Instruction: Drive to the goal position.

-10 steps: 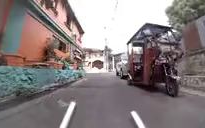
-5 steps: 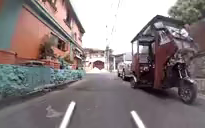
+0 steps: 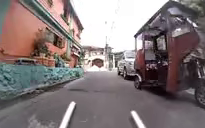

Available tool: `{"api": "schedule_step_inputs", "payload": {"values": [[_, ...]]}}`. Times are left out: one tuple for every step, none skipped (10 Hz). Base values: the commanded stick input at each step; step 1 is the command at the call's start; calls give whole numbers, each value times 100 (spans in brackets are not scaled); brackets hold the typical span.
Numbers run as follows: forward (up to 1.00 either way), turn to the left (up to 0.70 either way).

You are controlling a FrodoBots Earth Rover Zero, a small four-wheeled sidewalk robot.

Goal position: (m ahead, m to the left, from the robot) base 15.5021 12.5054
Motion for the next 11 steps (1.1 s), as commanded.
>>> {"api": "schedule_step_inputs", "payload": {"values": [[85, -10], [85, 0], [85, 0], [85, 0], [85, 0], [85, 0], [85, 0], [85, 0], [85, 0], [85, 0], [85, 0]]}}
